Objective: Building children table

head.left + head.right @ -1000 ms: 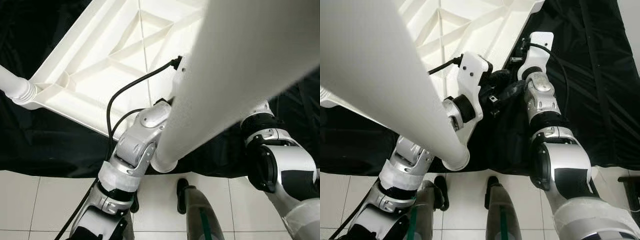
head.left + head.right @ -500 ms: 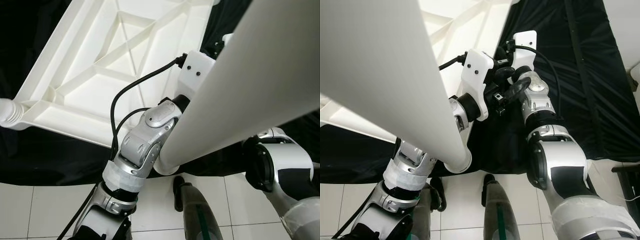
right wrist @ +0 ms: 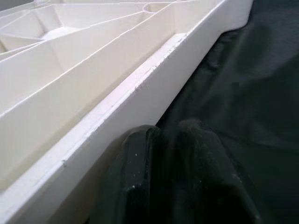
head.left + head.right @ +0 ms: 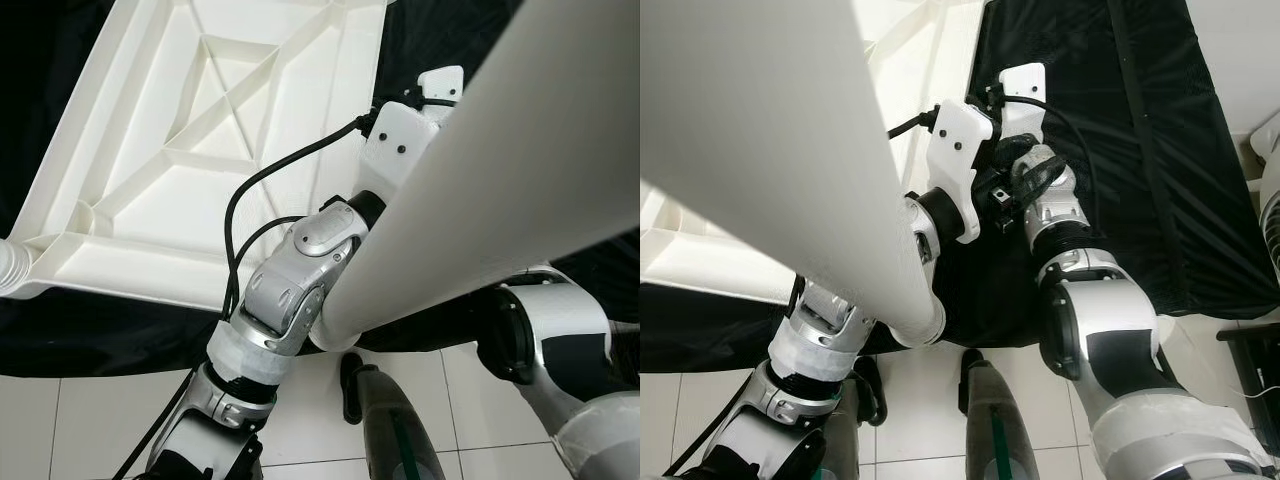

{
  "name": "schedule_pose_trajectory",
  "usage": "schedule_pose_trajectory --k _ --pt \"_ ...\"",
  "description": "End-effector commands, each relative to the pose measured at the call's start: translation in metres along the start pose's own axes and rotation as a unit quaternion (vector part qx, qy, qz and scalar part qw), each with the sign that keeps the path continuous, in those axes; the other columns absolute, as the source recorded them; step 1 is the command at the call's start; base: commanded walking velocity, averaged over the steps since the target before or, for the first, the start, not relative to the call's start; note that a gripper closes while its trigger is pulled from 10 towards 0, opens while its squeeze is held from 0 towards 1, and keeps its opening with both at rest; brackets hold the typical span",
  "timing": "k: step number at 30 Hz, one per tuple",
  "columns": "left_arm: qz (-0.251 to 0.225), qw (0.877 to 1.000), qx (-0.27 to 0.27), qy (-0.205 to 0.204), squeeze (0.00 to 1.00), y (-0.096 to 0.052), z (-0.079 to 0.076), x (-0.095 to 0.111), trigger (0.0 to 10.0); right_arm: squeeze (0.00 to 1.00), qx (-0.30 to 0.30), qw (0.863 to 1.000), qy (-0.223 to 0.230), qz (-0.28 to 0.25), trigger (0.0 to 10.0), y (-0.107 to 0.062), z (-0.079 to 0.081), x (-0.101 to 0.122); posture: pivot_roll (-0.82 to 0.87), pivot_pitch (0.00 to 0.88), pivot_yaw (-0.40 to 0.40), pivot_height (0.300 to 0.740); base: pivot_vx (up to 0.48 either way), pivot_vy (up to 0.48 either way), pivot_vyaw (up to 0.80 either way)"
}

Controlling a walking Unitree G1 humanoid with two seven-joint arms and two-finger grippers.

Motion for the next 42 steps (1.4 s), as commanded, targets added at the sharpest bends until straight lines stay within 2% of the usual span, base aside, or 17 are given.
schedule_pose_trajectory --k 1,6,11,14,16,17,18,19,21,22,27,31,33,34,39,40,42 --pt "-0.032 0.999 -0.040 -0.015 0.00 0.016 -0.024 0.013 10.0 0.00 0.050 0.999 0.002 -0.012 10.0 0.009 0.028 0.004 0.02 0.298 0.034 0.740 0.000 0.000 0.00" --pt "-0.033 0.998 -0.040 -0.018 0.00 0.018 -0.025 0.013 10.0 0.00 0.054 0.998 0.002 -0.018 10.0 0.012 0.035 0.006 0.03 0.300 0.035 0.740 0.000 0.000 0.00" --pt "-0.033 0.999 -0.039 -0.015 0.00 0.018 -0.024 0.013 10.0 0.00 0.022 1.000 0.002 -0.020 10.0 0.011 0.029 0.005 0.03 0.300 0.035 0.740 0.000 0.000 0.00" --pt "-0.029 0.999 -0.034 -0.012 0.00 0.017 -0.022 0.012 10.0 0.00 -0.003 1.000 -0.002 -0.023 10.0 0.007 0.021 0.003 0.03 0.296 0.031 0.740 0.000 0.000 0.00" --pt "-0.010 1.000 -0.026 0.003 0.00 0.005 -0.014 0.003 10.0 0.00 -0.066 0.997 0.006 -0.035 10.0 -0.011 -0.004 -0.007 0.03 0.283 0.029 0.740 0.000 0.000 0.00" --pt "-0.010 1.000 -0.026 0.003 0.00 0.005 -0.014 0.003 10.0 0.00 -0.066 0.997 0.006 -0.035 10.0 -0.011 -0.004 -0.007 0.03 0.283 0.029 0.740 0.000 0.000 0.00" --pt "-0.001 1.000 -0.030 0.006 0.00 -0.005 -0.010 -0.002 10.0 1.00 -0.093 0.994 0.015 -0.048 10.0 -0.027 -0.018 -0.014 0.03 0.277 0.027 0.740 0.000 0.000 0.00" --pt "0.004 0.999 -0.033 0.004 0.00 -0.012 -0.008 -0.006 10.0 1.00 -0.110 0.992 0.020 -0.058 10.0 -0.040 -0.026 -0.018 0.03 0.273 0.027 0.740 0.000 0.000 0.00" --pt "0.004 0.999 -0.033 0.004 0.00 -0.012 -0.008 -0.006 10.0 1.00 -0.110 0.992 0.020 -0.058 10.0 -0.040 -0.026 -0.018 0.03 0.273 0.027 0.740 0.000 0.000 0.00" --pt "0.010 0.999 -0.034 0.000 1.00 -0.017 -0.007 -0.009 10.0 1.00 -0.122 0.990 0.019 -0.066 10.0 -0.050 -0.032 -0.020 0.03 0.273 0.027 0.740 0.000 0.000 0.00" --pt "0.019 0.999 -0.032 -0.006 1.00 -0.027 -0.003 -0.014 10.0 1.00 -0.150 0.986 0.023 -0.074 10.0 -0.071 -0.040 -0.025 0.02 0.253 0.033 0.740 0.000 0.000 0.00" --pt "0.052 0.998 0.014 0.017 1.00 -0.054 0.015 -0.024 10.0 1.00 -0.174 0.979 0.035 -0.099 10.0 -0.107 -0.039 -0.021 -0.01 0.234 0.045 0.740 0.000 0.000 0.00" --pt "0.058 0.998 0.022 0.022 1.00 -0.058 0.019 -0.025 10.0 1.00 -0.179 0.978 0.036 -0.103 10.0 -0.111 -0.039 -0.019 -0.01 0.234 0.045 0.740 0.000 0.000 0.00" --pt "0.060 0.997 0.032 0.025 0.00 -0.065 0.023 -0.025 10.0 1.00 -0.179 0.977 0.036 -0.108 10.0 -0.116 -0.038 -0.015 -0.02 0.219 0.046 0.740 0.000 0.000 0.00" --pt "0.062 0.997 0.043 0.030 0.00 -0.073 0.027 -0.024 10.0 1.00 -0.171 0.978 0.033 -0.113 10.0 -0.121 -0.037 -0.009 -0.02 0.213 0.047 0.740 0.000 0.000 0.00" --pt "0.065 0.995 0.072 0.037 0.00 -0.086 0.037 -0.023 10.0 0.00 -0.160 0.980 0.034 -0.117 10.0 -0.130 -0.038 -0.001 -0.02 0.200 0.050 0.740 0.000 0.000 0.00" --pt "0.065 0.994 0.083 0.039 0.00 -0.089 0.040 -0.023 10.0 0.00 -0.157 0.980 0.036 -0.117 10.0 -0.133 -0.038 0.002 -0.02 0.200 0.050 0.740 0.000 0.000 0.00"
Point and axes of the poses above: a point about 5 cm out from each wrist's last joint towards the gripper, its own y axis pointing out of the wrist towards the gripper, its own x axis along the axis of the wrist's last joint, z = x × y, the point moved 2 cm from there along y, pointing out of the wrist towards the gripper, and after that the axes turned 1 degree about y, right-handed, at the moved point
